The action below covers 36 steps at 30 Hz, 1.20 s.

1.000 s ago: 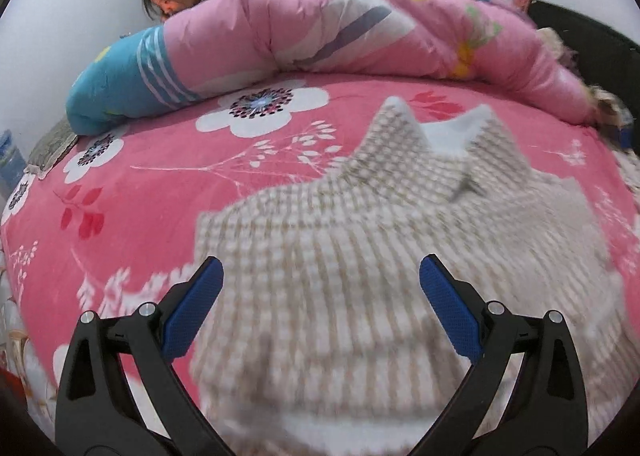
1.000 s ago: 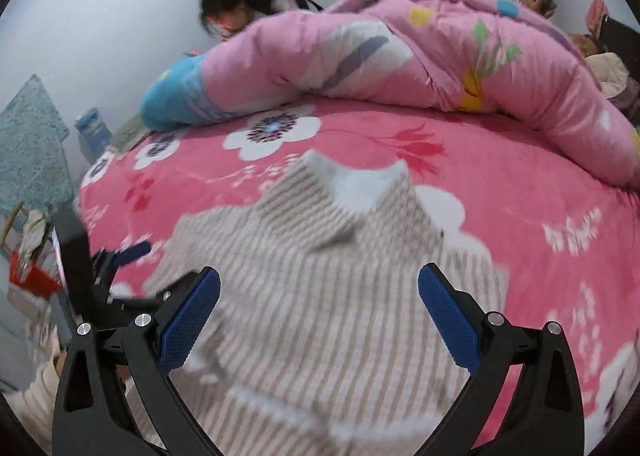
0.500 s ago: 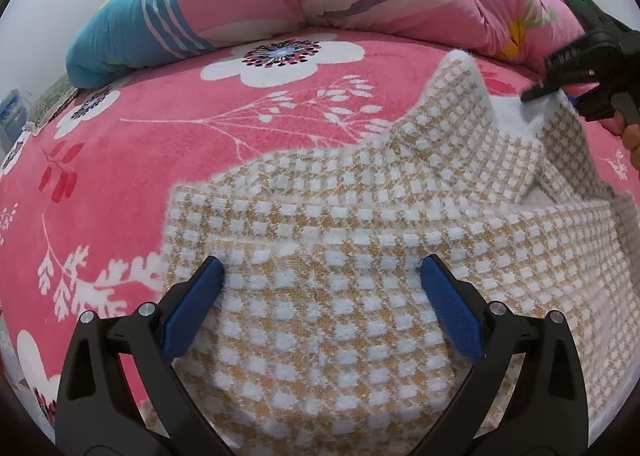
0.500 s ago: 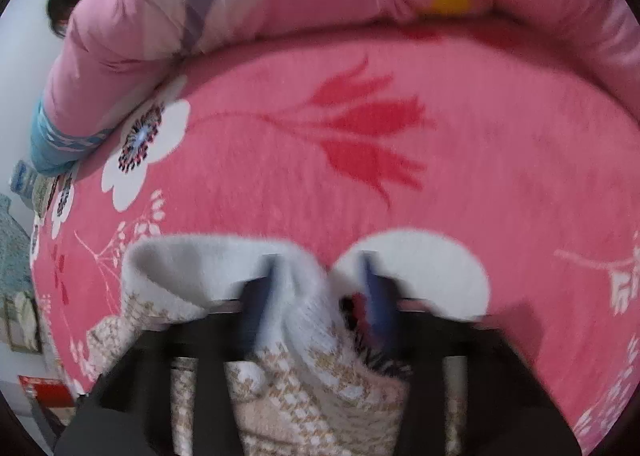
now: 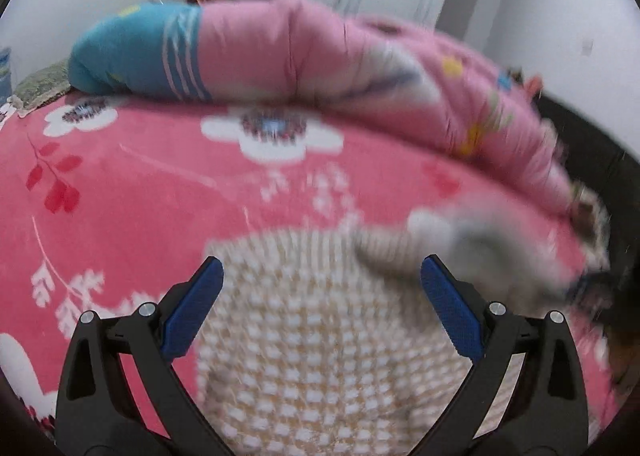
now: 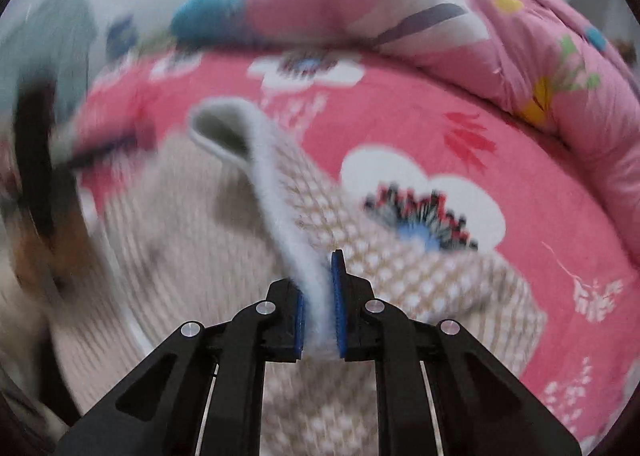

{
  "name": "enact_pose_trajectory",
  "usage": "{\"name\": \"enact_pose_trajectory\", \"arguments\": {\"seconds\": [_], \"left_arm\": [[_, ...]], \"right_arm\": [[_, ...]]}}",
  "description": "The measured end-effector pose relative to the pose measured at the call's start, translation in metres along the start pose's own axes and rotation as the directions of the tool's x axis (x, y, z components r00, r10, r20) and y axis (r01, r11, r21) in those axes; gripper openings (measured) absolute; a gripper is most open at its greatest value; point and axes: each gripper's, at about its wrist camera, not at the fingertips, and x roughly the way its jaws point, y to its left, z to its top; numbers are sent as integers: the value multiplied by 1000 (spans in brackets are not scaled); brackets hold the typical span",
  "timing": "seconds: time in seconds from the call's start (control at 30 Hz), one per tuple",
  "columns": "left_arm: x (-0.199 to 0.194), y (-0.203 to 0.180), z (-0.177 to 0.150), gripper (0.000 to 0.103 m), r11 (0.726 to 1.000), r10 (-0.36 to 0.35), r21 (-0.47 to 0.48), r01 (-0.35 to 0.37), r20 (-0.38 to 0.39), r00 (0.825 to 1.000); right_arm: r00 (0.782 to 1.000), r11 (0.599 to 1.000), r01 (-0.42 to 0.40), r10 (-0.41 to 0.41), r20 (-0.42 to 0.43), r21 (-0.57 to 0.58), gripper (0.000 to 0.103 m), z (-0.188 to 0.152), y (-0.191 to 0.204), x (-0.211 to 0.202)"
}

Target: Fold large clothes

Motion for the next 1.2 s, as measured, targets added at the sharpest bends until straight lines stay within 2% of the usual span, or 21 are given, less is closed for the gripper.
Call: {"name": "enact_pose_trajectory", "arguments": {"seconds": [0.1,0.17,0.2,0.23,0.27,0.33,0.4,0.47,0.53,0.57,0.63,0.67,0.7,0.73,0.8,0.87,0.97,1.03,1.07,1.13,1.2], "left_arm": [[6,-11,18,96,1000,-15,-6,15,-3,1000],[25,-26,23,96,999,-35,16,36,-66,997],[42,-37,21,96,998,-16,51,23,-129,992],[58,-48,15,96,996,19,90,-3,-181,983],[71,-55,7,96,991,44,130,-15,-219,975],[79,-62,-10,95,981,100,189,-51,-259,961],[78,-61,-22,95,978,103,200,-53,-250,963],[74,-55,-31,95,978,106,204,-54,-249,963],[73,-55,-34,95,975,112,216,-60,-239,965],[74,-56,-34,95,972,122,223,-68,-237,964],[72,-58,-36,95,969,138,234,-81,-238,961],[73,-59,-37,95,967,145,242,-86,-237,961],[73,-60,-37,95,965,148,246,-88,-234,961],[73,-60,-39,95,963,151,254,-91,-232,961],[73,-63,-42,96,959,158,268,-94,-226,961],[74,-66,-44,96,953,168,284,-101,-222,961],[76,-67,-44,96,950,172,296,-102,-222,960],[75,-65,-44,96,952,164,291,-96,-222,961],[75,-65,-44,96,953,160,289,-92,-222,962],[75,-64,-44,96,954,155,287,-88,-220,963],[75,-65,-45,96,953,158,289,-91,-218,963]], "right_arm": [[993,986,101,-108,-48,-131,13,-28,20,16],[990,977,135,-141,-23,-163,20,-36,26,16],[991,980,123,-128,-24,-154,31,-36,26,13],[995,989,84,-88,-37,-119,36,-35,23,7],[998,995,44,-47,-41,-87,47,-35,21,1],[998,997,-70,70,0,17,55,-35,7,-20],[988,977,-149,140,67,152,65,-37,-18,-42],[977,925,-210,186,106,316,66,-40,-50,-48],[967,836,-255,233,106,486,66,-44,-84,-35],[966,793,-248,244,83,556,63,-45,-98,-21],[967,763,-224,253,39,606,41,-46,-109,3],[965,752,-214,263,14,624,22,-44,-114,16],[967,750,-199,253,4,631,15,-41,-115,23],[972,758,-185,235,3,626,13,-36,-118,26],[988,811,-138,150,25,568,12,-22,-122,23],[993,837,-107,119,12,537,12,-17,-127,30],[990,864,-71,123,-71,499,20,-24,-133,54],[991,863,-54,108,-78,502,42,-26,-136,44],[994,860,-4,61,-95,510,47,-27,-137,34],[992,851,96,-40,-119,516,47,-25,-131,5],[985,865,170,-147,-87,472,47,-17,-113,-17]]}}
